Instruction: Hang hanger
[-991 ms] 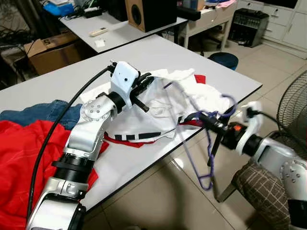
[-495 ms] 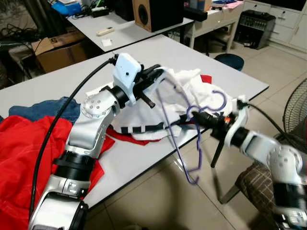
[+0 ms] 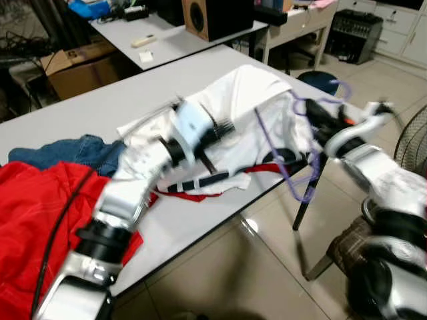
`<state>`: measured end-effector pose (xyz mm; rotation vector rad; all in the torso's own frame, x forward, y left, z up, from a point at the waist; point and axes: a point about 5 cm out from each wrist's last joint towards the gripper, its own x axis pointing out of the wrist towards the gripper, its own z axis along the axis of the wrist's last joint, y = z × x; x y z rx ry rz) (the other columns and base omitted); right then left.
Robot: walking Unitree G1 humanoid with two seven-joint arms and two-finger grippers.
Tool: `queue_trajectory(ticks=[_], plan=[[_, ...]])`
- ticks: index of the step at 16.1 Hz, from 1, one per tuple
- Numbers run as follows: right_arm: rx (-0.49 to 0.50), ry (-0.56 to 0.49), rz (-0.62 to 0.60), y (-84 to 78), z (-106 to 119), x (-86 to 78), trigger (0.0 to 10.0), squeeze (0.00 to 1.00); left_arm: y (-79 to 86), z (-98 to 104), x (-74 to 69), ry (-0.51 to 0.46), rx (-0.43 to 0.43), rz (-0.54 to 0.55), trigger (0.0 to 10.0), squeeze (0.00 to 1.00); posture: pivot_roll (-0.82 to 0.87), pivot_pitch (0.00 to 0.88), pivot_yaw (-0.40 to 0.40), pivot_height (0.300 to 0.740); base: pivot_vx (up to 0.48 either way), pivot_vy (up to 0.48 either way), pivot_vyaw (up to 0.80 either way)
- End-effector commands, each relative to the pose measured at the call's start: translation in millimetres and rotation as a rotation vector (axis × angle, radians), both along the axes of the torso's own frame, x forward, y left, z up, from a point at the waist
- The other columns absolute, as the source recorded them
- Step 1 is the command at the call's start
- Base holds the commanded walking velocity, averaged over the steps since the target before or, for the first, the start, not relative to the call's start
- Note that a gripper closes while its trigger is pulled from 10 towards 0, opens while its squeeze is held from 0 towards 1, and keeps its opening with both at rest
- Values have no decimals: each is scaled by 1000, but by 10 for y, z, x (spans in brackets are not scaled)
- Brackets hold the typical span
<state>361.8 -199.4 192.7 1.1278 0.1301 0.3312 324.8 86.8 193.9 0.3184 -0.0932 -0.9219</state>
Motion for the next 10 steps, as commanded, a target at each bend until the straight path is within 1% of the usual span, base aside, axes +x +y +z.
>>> queue_trajectory(ticks=[1, 3, 4, 5, 6, 7, 8, 10], plan=[[29, 18, -73, 15, 71, 118, 10000, 0, -31, -56, -32, 35, -7, -17, 0, 0, -66, 14, 103, 740, 0, 0, 0], [73, 62, -117, 77, 71, 216, 10000, 0, -110, -19, -73, 49, -55, -48, 0, 0, -58, 18, 99, 740, 0, 0, 0], [190, 142, -174, 152, 34, 332, 10000, 0, -235, -7, -162, 55, -50, -117, 0, 0, -46, 26, 93, 740, 0, 0, 0], [230, 162, -206, 171, 31, 371, 10000, 0, -276, -29, -178, 58, -46, -118, 0, 0, -40, 32, 89, 740, 0, 0, 0], [237, 166, -217, 174, 31, 384, 10000, 0, -286, -36, -182, 59, -45, -117, 0, 0, -40, 32, 89, 740, 0, 0, 0], [295, 191, -249, 186, 39, 421, 10000, 0, -332, -33, -220, 71, -54, -141, 0, 0, -33, 41, 86, 740, 0, 0, 0], [336, 208, -266, 200, 50, 448, 10000, 0, -362, -49, -244, 78, -46, -153, 0, 0, -28, 42, 84, 740, 0, 0, 0], [371, 217, -284, 233, 78, 483, 10000, 0, -388, -81, -255, 88, -32, -154, 0, 0, -28, 48, 84, 740, 0, 0, 0]])
